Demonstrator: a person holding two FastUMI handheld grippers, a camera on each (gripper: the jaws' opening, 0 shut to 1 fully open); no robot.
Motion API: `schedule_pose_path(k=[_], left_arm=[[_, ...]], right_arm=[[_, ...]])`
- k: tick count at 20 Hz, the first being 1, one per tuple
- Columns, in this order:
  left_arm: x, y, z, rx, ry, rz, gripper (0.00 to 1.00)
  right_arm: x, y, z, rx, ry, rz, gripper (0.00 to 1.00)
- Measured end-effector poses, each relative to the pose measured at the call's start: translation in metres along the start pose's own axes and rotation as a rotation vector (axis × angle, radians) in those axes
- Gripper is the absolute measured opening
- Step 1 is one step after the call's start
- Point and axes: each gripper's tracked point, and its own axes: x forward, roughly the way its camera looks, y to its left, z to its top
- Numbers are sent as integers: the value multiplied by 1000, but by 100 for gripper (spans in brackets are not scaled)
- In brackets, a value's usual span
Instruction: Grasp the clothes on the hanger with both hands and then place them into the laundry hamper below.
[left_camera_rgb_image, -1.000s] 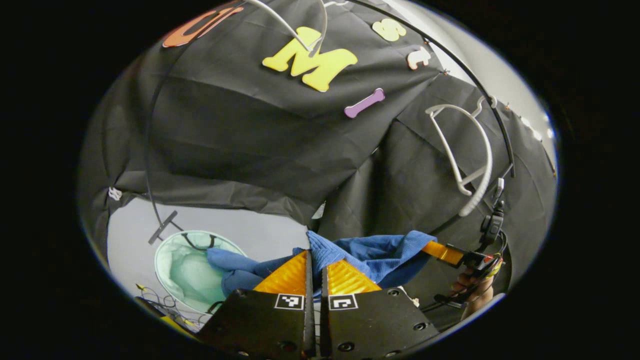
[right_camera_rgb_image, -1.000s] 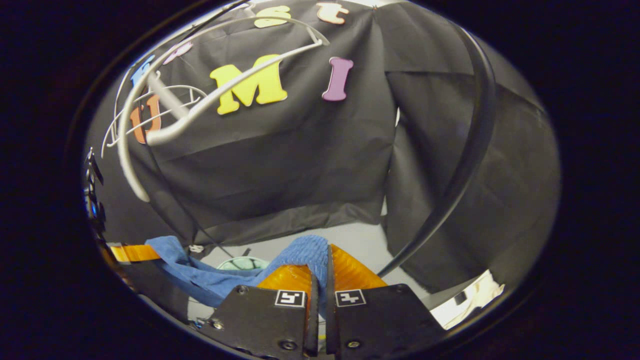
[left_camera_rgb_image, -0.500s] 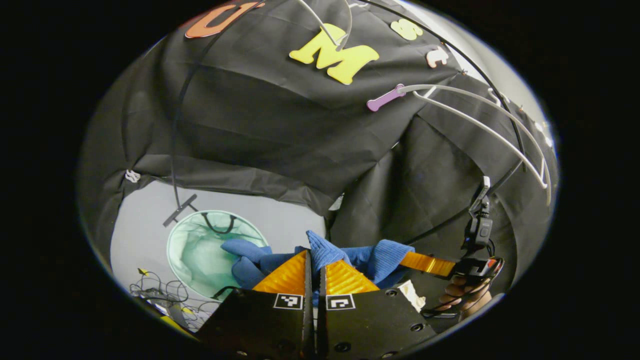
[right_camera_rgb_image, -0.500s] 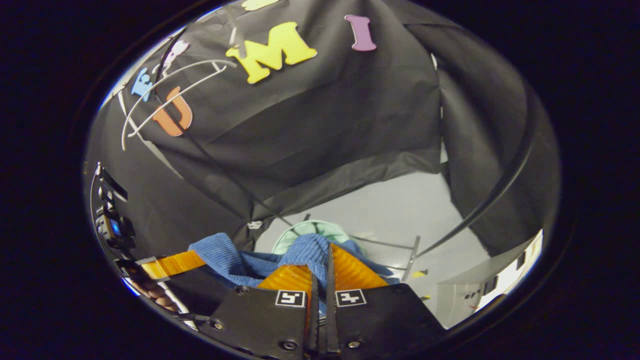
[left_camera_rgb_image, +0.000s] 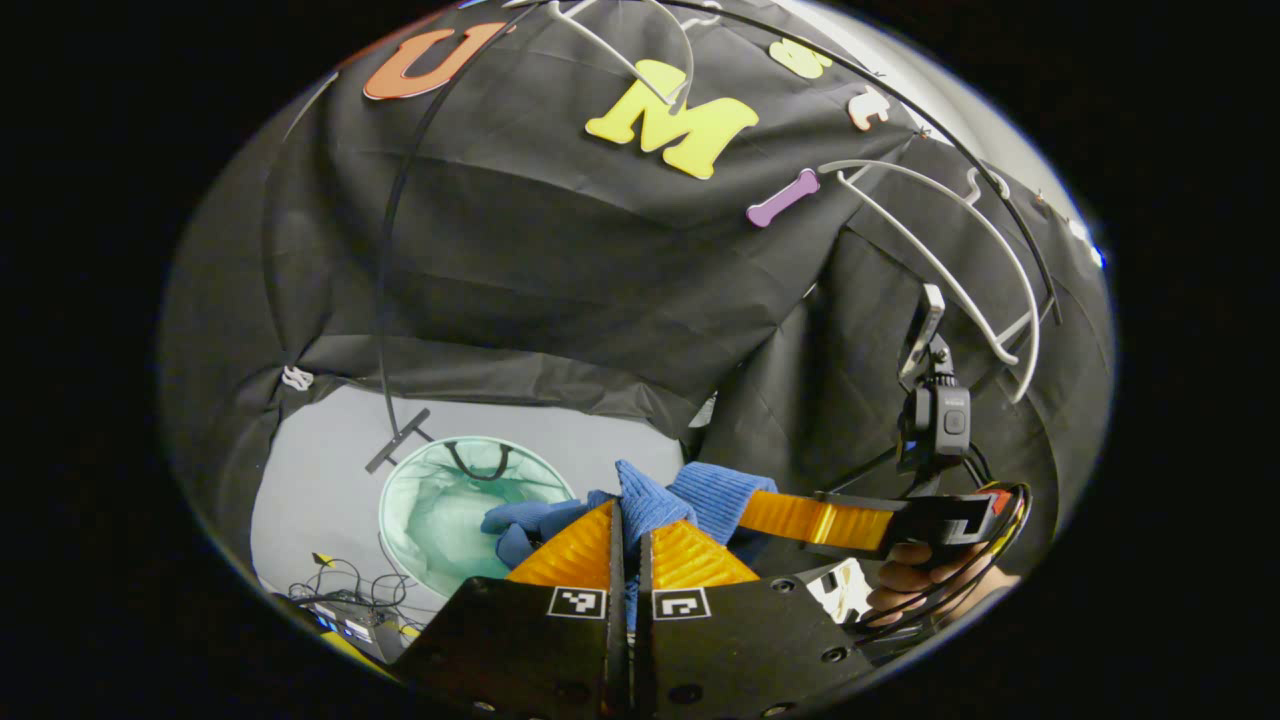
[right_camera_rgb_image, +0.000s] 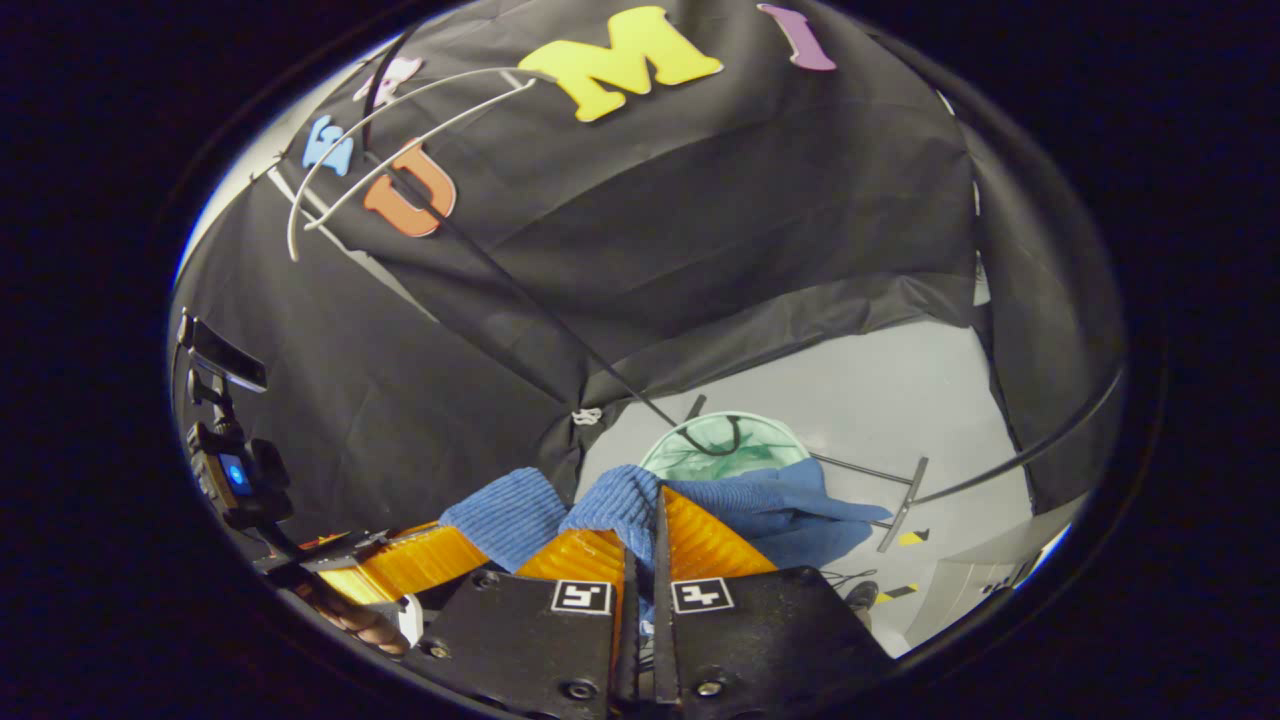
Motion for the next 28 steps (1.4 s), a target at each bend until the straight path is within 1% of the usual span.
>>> schedule_pose_path(k=[5, 7, 9, 12, 16, 19, 20, 22, 24, 25, 27, 28], left_arm=[[-13, 14, 28, 29, -58, 33, 3], [-19, 19, 41, 46, -79, 46, 2], [-27, 21, 55, 48, -103, 44, 2], [-44, 17, 79, 66, -148, 38, 1], [-72, 2, 120, 142, -224, 42, 1], [-92, -2, 138, 182, -275, 38, 1], [-95, -6, 145, 193, -290, 33, 1], [-99, -9, 153, 206, -314, 23, 1], [-92, -8, 145, 191, -302, 20, 0], [-86, -7, 140, 173, -287, 17, 1], [-70, -5, 127, 141, -250, 18, 1], [-58, 4, 121, 126, -228, 19, 1]], right_arm=[[22, 54, 13, -98, -7, 70, 9], [25, 69, 19, -117, -19, 92, 9], [26, 81, 31, -117, -33, 124, 9], [17, 105, 48, -123, -55, 184, 8], [-6, 146, 74, -150, -96, 269, 8], [-23, 170, 87, -176, -131, 314, 7], [-27, 176, 92, -189, -138, 328, 8], [-30, 181, 102, -201, -156, 334, 8], [-22, 170, 100, -222, -156, 295, 8], [-14, 161, 94, -221, -143, 269, 7], [1, 141, 85, -209, -110, 227, 8], [9, 132, 81, -202, -94, 214, 8]])
